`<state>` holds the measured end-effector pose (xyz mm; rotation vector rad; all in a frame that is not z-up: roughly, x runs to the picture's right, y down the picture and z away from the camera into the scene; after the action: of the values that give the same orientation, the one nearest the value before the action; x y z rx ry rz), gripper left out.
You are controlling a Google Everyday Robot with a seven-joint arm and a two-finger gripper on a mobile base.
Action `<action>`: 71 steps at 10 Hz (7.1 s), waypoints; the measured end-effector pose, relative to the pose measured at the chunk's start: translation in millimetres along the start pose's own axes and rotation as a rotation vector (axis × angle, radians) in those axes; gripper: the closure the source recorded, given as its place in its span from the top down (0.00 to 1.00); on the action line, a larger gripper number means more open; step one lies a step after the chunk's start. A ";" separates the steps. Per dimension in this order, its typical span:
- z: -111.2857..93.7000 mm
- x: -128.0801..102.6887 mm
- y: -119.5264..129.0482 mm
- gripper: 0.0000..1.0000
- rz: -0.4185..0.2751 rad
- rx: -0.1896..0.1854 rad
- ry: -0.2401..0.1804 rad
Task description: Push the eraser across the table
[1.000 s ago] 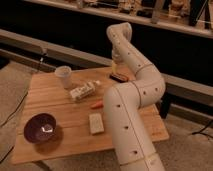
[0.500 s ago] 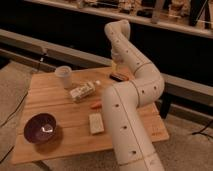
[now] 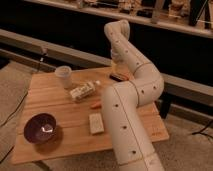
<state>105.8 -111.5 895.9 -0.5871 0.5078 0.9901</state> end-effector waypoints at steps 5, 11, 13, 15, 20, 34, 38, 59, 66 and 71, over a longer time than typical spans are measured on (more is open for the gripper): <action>-5.8 -6.4 13.3 0.65 0.054 0.005 0.003; -5.7 -5.8 12.5 0.65 0.055 0.006 0.004; -5.6 -6.1 13.0 0.65 0.054 0.006 0.004; -1.8 -4.9 13.2 0.65 0.052 0.008 0.013; -1.0 -4.7 14.3 0.65 0.045 0.006 0.016; 30.8 10.2 28.6 0.65 -0.275 0.102 -0.065; 57.7 3.9 42.9 0.65 -0.269 0.086 -0.091; 60.8 -57.3 -62.3 0.65 -0.161 0.342 -0.076; 52.7 -51.0 -58.9 0.65 -0.134 0.318 -0.068; 53.0 -50.4 -59.5 0.65 -0.133 0.317 -0.067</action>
<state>141.9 -132.6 980.4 -0.2982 0.5460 0.7803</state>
